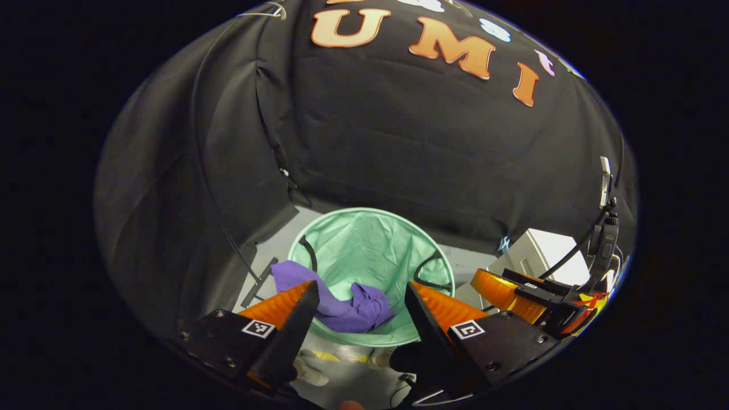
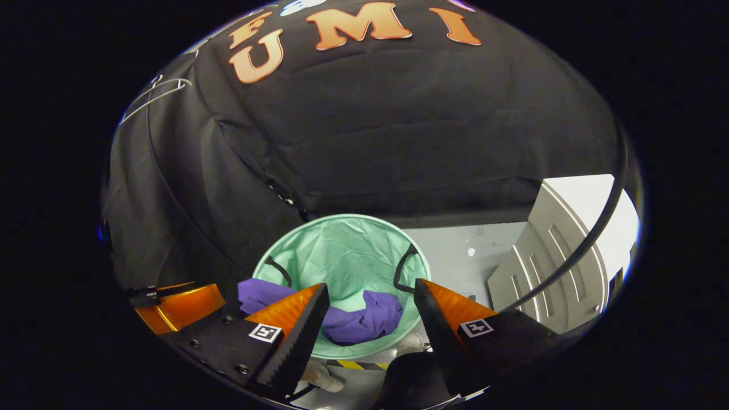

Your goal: Grasp the clothes on the hanger with both hands and then place them into the laundry hamper below.

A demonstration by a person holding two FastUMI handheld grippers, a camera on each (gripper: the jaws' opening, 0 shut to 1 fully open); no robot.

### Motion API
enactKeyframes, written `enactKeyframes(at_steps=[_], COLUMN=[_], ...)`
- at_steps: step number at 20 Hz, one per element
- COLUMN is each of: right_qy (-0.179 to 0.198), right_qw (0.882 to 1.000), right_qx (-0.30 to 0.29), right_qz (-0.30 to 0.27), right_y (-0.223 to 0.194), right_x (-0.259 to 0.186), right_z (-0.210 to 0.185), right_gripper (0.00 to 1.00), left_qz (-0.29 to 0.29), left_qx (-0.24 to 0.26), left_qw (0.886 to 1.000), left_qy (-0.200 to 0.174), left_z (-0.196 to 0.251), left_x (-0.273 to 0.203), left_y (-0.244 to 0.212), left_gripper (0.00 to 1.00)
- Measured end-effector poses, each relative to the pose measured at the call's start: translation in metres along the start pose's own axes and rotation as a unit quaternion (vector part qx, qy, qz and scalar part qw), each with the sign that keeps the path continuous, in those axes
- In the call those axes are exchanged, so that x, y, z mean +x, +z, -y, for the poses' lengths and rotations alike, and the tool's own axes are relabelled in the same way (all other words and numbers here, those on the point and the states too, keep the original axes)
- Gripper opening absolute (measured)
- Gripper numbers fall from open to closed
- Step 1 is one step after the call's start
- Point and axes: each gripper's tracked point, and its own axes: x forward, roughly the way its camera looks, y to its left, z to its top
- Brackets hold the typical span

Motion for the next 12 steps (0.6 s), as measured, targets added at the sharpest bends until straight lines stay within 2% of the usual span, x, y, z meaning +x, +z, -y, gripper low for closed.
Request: enactKeyframes(at_steps=[3, 6, 12], right_qy=[0.004, -0.012, -0.015], right_qw=[0.999, 0.996, 0.982], right_qx=[-0.006, -0.016, -0.042], right_qz=[0.043, 0.082, 0.186], right_y=[0.020, 0.044, 0.128], right_x=[-0.035, -0.071, -0.147], right_z=[-0.008, -0.002, -0.008], right_gripper=[0.99, 0.98, 0.98], left_qz=[0.055, 0.110, 0.221], left_qx=[-0.004, -0.012, -0.021], left_qw=[0.998, 0.994, 0.974], left_qy=[0.013, 0.027, 0.045], left_z=[-0.010, -0.027, -0.062], left_x=[-0.037, -0.082, -0.163], left_y=[0.018, 0.055, 0.128], left_gripper=[0.96, 0.96, 0.96])
